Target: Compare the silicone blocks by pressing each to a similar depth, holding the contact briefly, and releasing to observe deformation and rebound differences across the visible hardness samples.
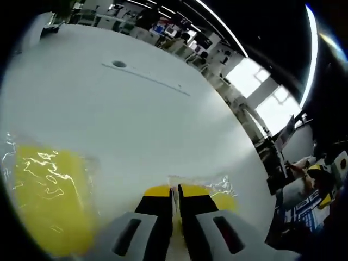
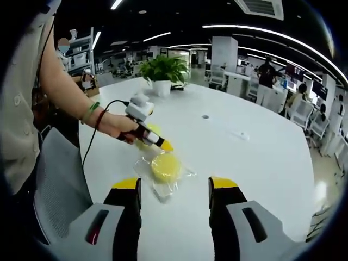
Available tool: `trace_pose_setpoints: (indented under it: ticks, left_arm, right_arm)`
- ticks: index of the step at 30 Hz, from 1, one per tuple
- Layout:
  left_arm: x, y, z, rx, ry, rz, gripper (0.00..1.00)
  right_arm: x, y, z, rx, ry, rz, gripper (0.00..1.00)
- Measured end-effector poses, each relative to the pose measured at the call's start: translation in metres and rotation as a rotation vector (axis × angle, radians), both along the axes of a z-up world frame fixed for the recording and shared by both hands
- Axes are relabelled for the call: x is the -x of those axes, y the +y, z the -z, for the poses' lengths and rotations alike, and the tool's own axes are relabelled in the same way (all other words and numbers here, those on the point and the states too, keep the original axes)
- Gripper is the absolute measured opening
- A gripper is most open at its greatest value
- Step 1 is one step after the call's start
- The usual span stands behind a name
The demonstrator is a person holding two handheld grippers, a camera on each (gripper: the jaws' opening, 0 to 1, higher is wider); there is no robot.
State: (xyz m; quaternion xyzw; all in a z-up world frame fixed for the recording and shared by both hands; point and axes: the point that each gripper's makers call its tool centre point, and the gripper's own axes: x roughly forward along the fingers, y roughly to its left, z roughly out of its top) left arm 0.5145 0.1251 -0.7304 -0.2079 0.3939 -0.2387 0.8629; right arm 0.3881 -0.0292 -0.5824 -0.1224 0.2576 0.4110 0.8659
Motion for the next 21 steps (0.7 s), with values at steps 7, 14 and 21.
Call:
trace_pose_setpoints:
  ticks: [7,14,21]
  left_arm:
    - [-0.006,0.009,-0.004,-0.043,-0.039,0.0,0.2]
    - [-0.013,0.021,-0.014,-0.078,-0.076,-0.016,0.32]
    - [-0.017,0.03,-0.039,-0.07,-0.125,-0.018,0.37]
  right_arm:
    - [0.001,0.006,0.003,0.007,0.007,-0.013,0.45]
    - [0.003,0.008,0.001,0.006,0.005,-0.016,0.45]
    - [0.004,0.014,-0.007,-0.007,-0.017,-0.011,0.47]
